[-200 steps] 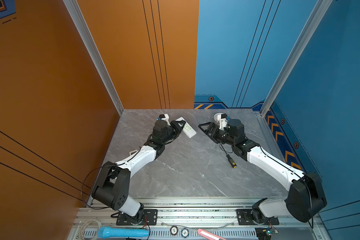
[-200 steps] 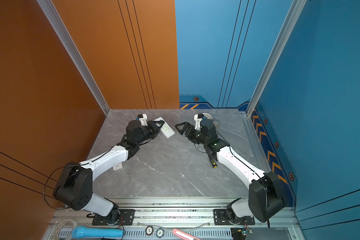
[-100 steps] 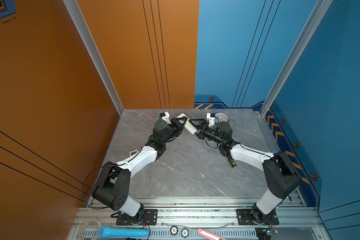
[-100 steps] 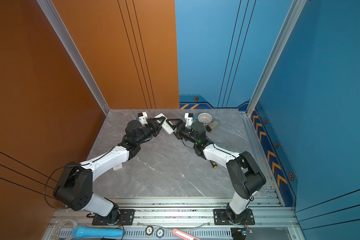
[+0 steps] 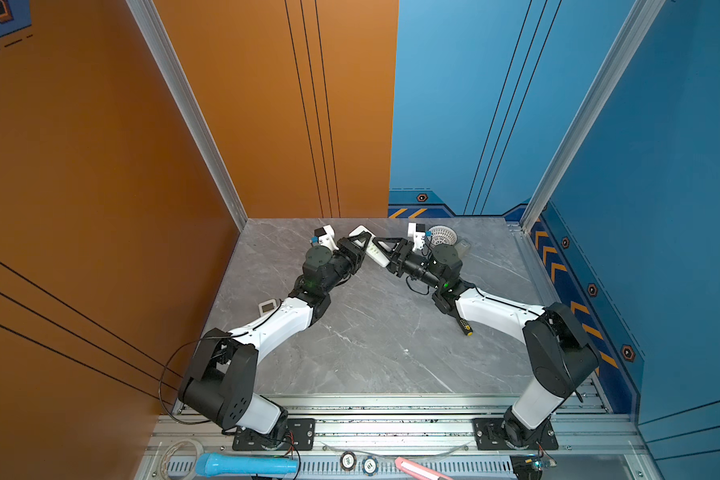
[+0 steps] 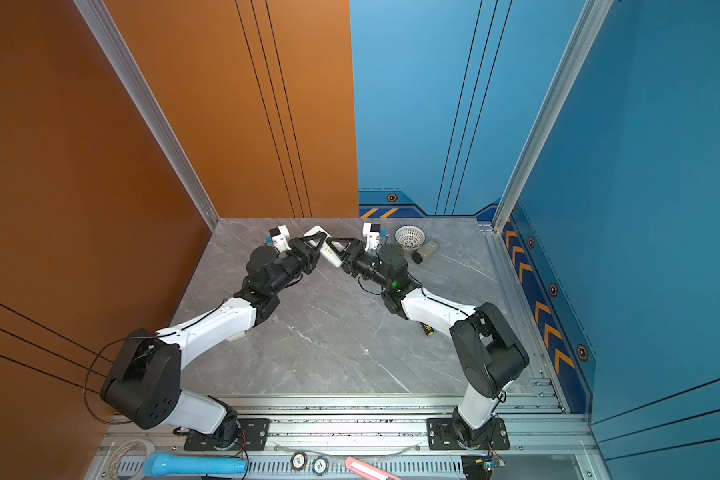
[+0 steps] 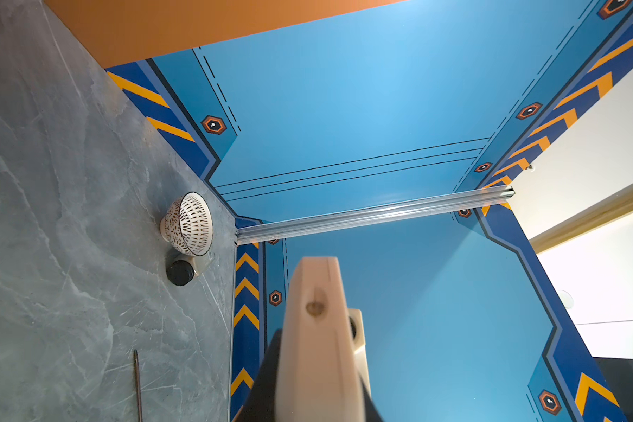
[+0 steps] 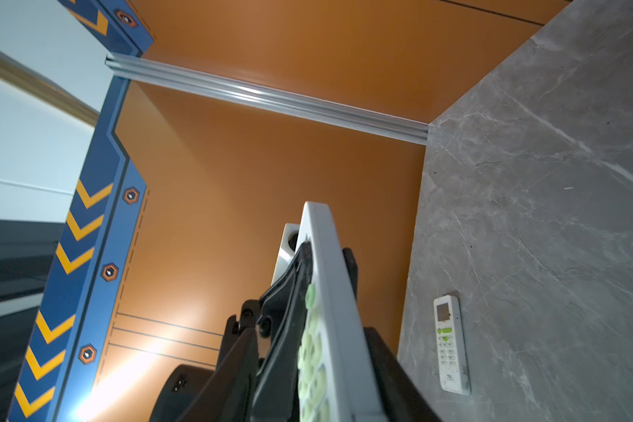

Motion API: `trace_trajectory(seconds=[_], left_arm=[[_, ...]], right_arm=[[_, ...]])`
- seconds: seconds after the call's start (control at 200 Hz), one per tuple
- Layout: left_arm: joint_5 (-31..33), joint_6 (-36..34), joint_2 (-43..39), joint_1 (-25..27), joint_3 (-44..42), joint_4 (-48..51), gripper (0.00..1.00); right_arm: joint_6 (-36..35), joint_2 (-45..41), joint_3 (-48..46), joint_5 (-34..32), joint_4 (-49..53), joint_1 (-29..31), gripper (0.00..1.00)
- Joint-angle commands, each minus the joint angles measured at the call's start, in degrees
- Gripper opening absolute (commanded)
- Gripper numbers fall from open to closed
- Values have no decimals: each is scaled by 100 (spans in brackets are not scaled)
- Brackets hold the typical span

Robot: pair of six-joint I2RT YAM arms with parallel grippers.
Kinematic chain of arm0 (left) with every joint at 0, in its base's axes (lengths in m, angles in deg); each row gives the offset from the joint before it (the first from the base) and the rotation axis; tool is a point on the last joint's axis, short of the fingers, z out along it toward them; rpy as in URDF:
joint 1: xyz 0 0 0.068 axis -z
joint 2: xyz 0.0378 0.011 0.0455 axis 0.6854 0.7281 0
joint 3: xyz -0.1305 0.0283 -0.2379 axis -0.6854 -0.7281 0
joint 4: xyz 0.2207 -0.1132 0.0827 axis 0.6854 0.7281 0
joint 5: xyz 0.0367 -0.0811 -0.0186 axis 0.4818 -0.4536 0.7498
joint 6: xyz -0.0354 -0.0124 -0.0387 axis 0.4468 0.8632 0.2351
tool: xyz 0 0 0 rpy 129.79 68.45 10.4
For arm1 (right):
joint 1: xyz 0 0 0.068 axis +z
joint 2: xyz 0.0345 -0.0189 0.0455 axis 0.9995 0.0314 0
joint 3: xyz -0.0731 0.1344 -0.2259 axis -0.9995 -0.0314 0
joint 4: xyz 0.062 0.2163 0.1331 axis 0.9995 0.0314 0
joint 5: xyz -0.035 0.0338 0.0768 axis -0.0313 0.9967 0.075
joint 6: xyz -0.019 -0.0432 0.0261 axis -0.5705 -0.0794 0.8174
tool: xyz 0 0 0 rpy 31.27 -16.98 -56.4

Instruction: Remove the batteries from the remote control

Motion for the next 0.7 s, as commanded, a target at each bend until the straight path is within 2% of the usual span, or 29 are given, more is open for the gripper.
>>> trace_trajectory(seconds=[0.0,0.02,0.125,0.23,0.265,0.3,0.39,0.425,0.45,0.501,0.566,0.631,0.696], left_arm=[[282,-53,-132,44,-184,-72,14],[302,-42,-139,54,-201,-92,14],[351,-19,-149,83,-238,-159,20],[342,-13,-166,123,-242,-157,42],[317,-10,-188,113,-236,-150,58],[262,24,-227,77,-225,-61,69],[-5,14,-570,-134,-106,830,84],[-58,-74,-784,-216,19,1406,100],[-92,-187,-951,-265,140,1886,98],[-221,-482,-1204,-352,520,2932,98],[-592,-821,-1274,-439,1302,4241,98],[-1136,-874,-1093,-472,1895,5110,98],[-1530,-827,-884,-410,2216,5654,98]], right_arm=[[-141,-234,76,12,-161,51,30],[-175,-247,97,40,-90,52,24],[-235,-333,135,81,71,47,12],[-422,-525,152,82,414,17,10],[-520,-621,144,65,576,3,9],[-625,-732,136,62,771,-35,7],[-1287,-1136,290,46,1863,-159,5],[-1758,-1320,409,-22,2599,-191,3],[-2141,-1429,584,-122,3344,-206,1],[-3383,-1637,1076,-500,4878,-132,0],[-5375,-1716,1829,-1592,6718,212,0],[-6875,-1707,2061,-2860,7387,564,0],[-7926,-1795,1817,-3590,7135,889,0]])
